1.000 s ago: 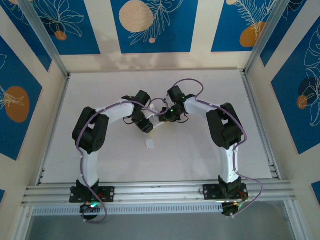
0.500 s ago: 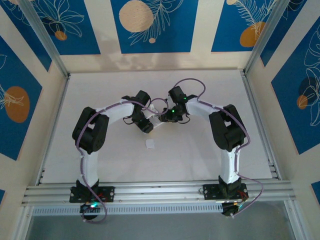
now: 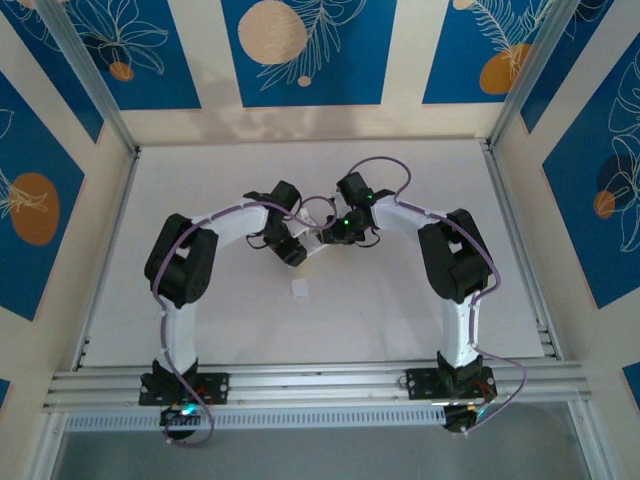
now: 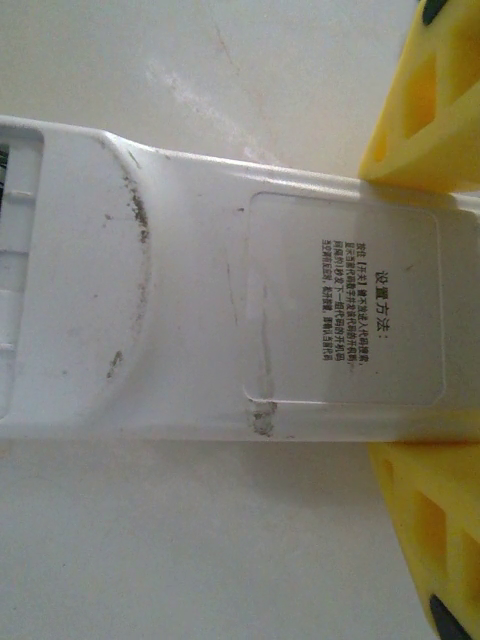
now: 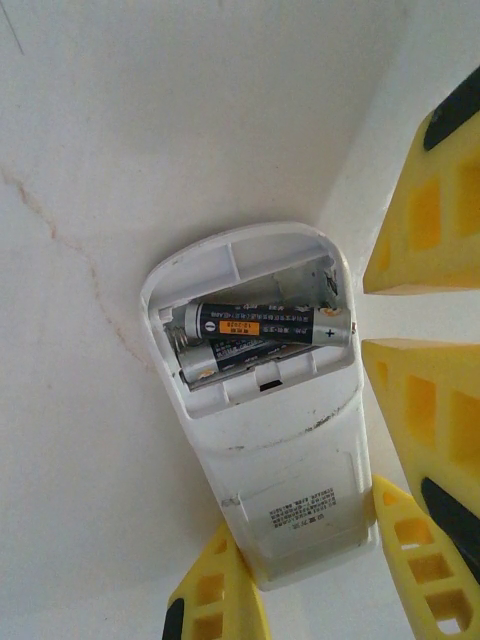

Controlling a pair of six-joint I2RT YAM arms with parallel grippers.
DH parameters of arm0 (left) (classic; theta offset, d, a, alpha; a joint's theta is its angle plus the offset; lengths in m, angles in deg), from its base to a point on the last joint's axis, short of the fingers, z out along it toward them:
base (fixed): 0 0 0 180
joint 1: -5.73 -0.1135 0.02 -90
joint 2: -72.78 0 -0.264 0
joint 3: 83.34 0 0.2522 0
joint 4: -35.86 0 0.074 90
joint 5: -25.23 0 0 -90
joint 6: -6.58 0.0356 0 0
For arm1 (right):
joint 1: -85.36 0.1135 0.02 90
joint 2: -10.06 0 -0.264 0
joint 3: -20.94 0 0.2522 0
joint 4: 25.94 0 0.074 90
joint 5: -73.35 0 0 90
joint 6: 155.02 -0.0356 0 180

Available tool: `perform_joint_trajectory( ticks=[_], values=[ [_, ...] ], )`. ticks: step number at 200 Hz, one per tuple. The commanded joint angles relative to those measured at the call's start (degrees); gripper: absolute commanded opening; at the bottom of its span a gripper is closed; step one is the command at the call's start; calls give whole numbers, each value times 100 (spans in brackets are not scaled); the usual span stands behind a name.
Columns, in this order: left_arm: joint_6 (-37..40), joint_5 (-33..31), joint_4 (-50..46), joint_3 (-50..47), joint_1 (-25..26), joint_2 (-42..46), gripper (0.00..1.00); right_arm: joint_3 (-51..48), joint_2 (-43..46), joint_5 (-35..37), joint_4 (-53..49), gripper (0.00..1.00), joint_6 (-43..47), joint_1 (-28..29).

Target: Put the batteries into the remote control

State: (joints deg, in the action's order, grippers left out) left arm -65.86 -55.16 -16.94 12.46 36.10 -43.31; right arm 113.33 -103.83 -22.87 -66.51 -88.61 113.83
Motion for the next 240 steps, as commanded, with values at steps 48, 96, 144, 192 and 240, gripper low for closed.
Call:
perform_joint_trajectory(
  ticks=[48, 96, 144, 192, 240],
  values=[
    [90, 152, -142, 110, -49, -169, 54, 265, -108, -177, -17, 21, -31, -17],
    [90, 138, -142, 110, -49, -173, 54, 339, -282, -233, -8, 21, -38, -17],
    [90, 147, -146, 119, -50, -190, 54, 336, -356, -241, 9, 21, -27, -17],
    [91, 139, -145, 119, -49, -186, 54, 342, -432, -198, -27, 20, 49, -12],
    [85, 138, -146, 128, -50, -205, 54, 407, -529, -188, -120, 18, 189, 12]
  ],
)
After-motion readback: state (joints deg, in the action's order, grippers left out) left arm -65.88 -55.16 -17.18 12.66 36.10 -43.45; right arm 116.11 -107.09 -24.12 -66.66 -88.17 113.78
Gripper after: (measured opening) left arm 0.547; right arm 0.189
